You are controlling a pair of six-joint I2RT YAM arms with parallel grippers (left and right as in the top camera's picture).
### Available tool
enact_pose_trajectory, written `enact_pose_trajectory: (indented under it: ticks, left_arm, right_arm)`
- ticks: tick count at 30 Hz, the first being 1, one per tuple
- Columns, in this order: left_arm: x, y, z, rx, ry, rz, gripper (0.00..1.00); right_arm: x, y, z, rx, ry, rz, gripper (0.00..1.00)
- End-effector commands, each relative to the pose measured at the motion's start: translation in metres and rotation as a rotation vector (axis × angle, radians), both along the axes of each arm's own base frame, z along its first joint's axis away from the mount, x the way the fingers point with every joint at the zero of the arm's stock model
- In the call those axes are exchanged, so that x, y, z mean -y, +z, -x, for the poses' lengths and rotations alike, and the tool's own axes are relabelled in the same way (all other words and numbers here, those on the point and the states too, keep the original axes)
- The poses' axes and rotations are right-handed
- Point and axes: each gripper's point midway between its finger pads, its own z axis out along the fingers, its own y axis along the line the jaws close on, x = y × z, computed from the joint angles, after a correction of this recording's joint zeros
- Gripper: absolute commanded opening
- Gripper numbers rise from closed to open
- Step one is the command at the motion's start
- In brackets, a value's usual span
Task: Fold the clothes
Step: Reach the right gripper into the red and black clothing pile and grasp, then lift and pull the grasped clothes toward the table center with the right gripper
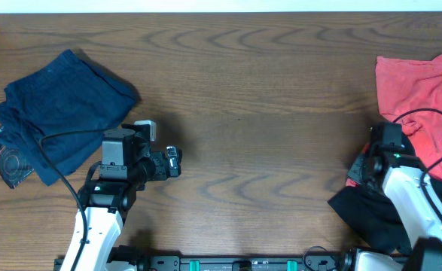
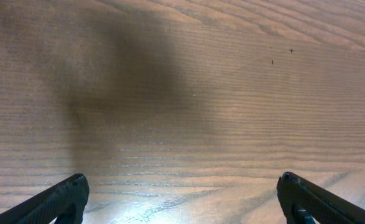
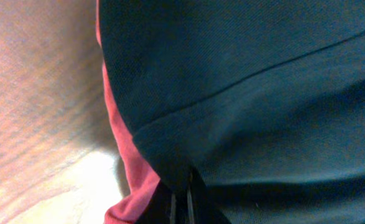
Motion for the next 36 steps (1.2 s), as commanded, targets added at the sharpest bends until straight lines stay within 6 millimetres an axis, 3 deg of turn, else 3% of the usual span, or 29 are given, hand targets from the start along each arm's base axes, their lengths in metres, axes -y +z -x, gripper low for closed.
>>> enact_pose_trajectory:
  ticks: [1,5,7,8,12,16,18,20,22,24,26,28,30,32,35,36]
  left_arm:
    - [0.003,0.008,-0.004,0.013,-0.003,0.016,0.98]
    - [0.003,0.008,-0.004,0.013,-0.003,0.016,0.98]
    - [0.003,0.008,-0.004,0.013,-0.003,0.016,0.98]
    - [0.003,0.008,-0.004,0.015,-0.003,0.016,0.98]
    - [0.003,0.009,-0.005,0.02,-0.003,0.017,0.98]
    - [0.003,0.009,-0.005,0.02,-0.003,0.017,0.98]
    - [0.003,0.009,-0.005,0.02,-0.003,0.017,0.98]
    - [0.003,0.009,-0.005,0.02,-0.003,0.017,0.98]
    - [0.003,0.009,-0.005,0.019,-0.003,0.017,0.98]
    - [0.003,0.009,-0.005,0.02,-0.003,0.017,0.98]
    - [0.003,0.009,-0.005,0.02,-0.003,0.016,0.98]
    - [0.003,0.009,-0.005,0.02,-0.003,0.016,0.98]
    - [0.003,0.009,-0.005,0.02,-0.003,0.016,0.98]
    - [0.003,0.009,-0.005,0.02,-0.003,0.016,0.98]
    - [0.003,0.009,-0.005,0.02,-0.003,0.016,0.98]
    - [0.003,0.009,-0.005,0.02,-0.003,0.016,0.98]
  right_arm:
    - [0.024,0.067,-0.031,0.201,-0.076,0.056,0.01]
    - [0.049,0.154,-0.049,0.403,-0.057,0.124,0.01]
    - [0.049,0.191,-0.056,0.49,0.034,0.147,0.01]
    - [0.043,0.211,-0.062,0.545,0.112,0.153,0.01]
    - [0.017,0.252,-0.079,0.693,0.324,0.131,0.01]
    - [-0.046,0.32,-0.098,0.971,0.665,0.006,0.01]
    - [-0.055,0.353,-0.1,1.073,0.714,0.022,0.02]
    - [-0.051,0.373,-0.099,1.117,0.675,0.043,0.01]
    - [-0.048,0.377,-0.099,1.119,0.658,0.054,0.01]
    - [-0.042,0.366,-0.097,1.071,0.625,0.06,0.01]
    - [-0.027,0.342,-0.092,0.961,0.554,0.093,0.01]
    - [0.002,0.311,-0.078,0.793,0.416,0.162,0.01]
    - [0.042,0.279,-0.053,0.576,0.25,0.283,0.01]
    - [0.086,0.26,-0.018,0.356,0.059,0.438,0.02]
    - [0.139,0.26,0.037,0.17,-0.315,0.647,0.04]
    - [0.147,0.26,0.044,0.17,-0.397,0.659,0.13]
